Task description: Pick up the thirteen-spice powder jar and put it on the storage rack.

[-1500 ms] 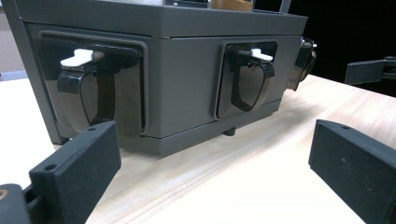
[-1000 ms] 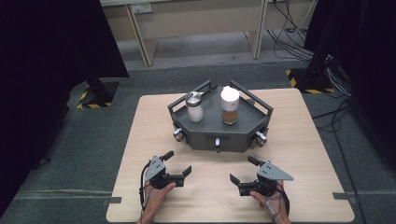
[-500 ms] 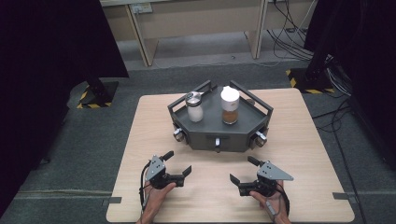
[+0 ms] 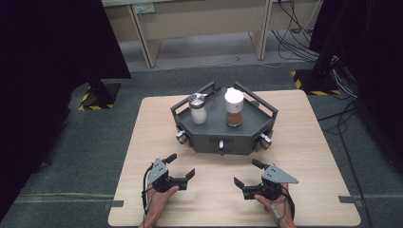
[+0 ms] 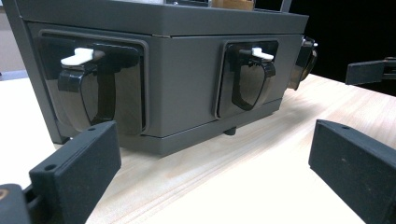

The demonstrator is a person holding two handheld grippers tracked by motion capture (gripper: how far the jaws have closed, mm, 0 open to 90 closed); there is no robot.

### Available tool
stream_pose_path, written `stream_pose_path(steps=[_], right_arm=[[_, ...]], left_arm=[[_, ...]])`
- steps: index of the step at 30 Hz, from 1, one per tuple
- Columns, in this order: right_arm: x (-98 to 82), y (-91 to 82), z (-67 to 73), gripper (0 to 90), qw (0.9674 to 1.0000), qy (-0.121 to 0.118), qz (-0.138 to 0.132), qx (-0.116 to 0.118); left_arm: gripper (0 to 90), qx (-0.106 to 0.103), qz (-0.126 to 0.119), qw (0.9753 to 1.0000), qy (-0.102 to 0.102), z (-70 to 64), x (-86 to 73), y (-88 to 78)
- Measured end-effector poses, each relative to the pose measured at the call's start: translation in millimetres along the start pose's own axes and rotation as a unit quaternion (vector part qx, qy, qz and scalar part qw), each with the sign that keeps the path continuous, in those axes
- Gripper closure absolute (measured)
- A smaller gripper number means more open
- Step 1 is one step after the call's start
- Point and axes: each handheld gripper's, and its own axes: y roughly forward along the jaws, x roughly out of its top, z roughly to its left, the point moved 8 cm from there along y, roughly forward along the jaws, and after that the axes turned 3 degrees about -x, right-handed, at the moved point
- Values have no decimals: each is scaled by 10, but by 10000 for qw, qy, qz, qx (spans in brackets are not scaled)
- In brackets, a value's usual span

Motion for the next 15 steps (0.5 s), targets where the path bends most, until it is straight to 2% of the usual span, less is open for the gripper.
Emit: stream_pose_path(steps=[15], right_arm=[[-3,3,1,8,10000,6,13,9]], left_arm=[[16,4,6,10000,4,2,-1,1]])
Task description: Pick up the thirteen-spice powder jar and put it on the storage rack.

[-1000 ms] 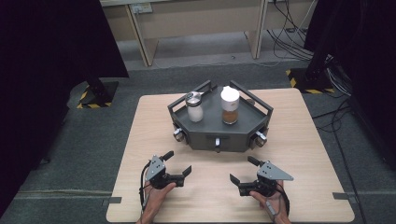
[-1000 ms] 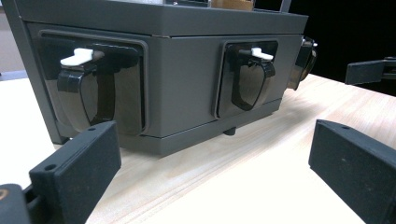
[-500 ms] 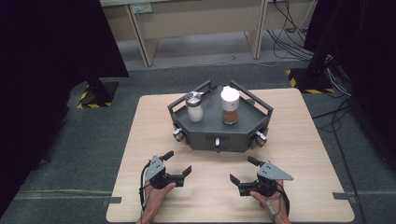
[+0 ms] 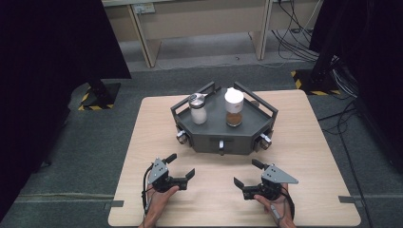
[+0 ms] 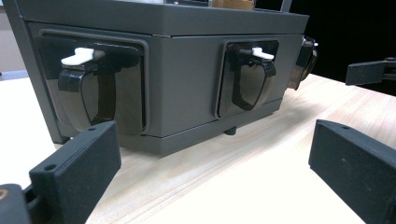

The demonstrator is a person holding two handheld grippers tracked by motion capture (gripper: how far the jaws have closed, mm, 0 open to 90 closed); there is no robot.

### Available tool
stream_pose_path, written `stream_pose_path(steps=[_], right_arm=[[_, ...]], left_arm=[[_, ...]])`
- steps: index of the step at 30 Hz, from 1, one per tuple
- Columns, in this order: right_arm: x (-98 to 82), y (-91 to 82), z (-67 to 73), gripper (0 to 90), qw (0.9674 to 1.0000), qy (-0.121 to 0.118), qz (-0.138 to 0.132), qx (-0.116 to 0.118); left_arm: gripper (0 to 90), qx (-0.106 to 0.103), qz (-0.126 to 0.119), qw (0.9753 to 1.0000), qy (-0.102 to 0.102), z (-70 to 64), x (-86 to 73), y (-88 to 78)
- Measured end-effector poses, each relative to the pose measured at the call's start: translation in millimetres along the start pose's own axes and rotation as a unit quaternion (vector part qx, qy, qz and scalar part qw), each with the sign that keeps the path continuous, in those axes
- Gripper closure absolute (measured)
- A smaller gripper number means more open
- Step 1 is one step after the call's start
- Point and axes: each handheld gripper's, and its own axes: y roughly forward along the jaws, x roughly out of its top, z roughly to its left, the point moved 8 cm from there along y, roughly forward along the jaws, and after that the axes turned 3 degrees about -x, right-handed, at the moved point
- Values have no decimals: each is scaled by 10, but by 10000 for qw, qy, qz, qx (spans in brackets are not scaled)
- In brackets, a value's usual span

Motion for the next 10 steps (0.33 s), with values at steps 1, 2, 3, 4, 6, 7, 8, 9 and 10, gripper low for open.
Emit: stream_pose_path(steps=[1,2,3,4,6,7,8,9,10], right_arm=[[0,0,0,8,10000,0,0,1],[0,0,0,8,10000,1,1,1],[-1,1,1,8,10000,-2,0,2],[-1,1,1,8,10000,-2,-1,3],[-1,1,0,8,10000,1,-2,2],[-1,1,0,8,10000,3,-4,0],[-1,0,-1,8,10000,2,-5,0],[-1,0,-2,8,10000,3,-6,-1],[-1,0,-2,8,10000,4,-6,-1]], left_arm=[[16,1,0,10000,-1,1,0,0],[16,3,-3,10000,-3,1,0,0],[16,5,-3,10000,-6,2,0,-1],[16,6,-2,10000,-7,2,0,-1],[16,10,1,10000,-5,3,-1,0],[16,11,2,10000,-5,3,-1,0],[16,12,4,10000,-3,4,-1,0],[16,13,4,10000,-5,5,-1,1],[16,14,2,10000,-8,5,-1,1]])
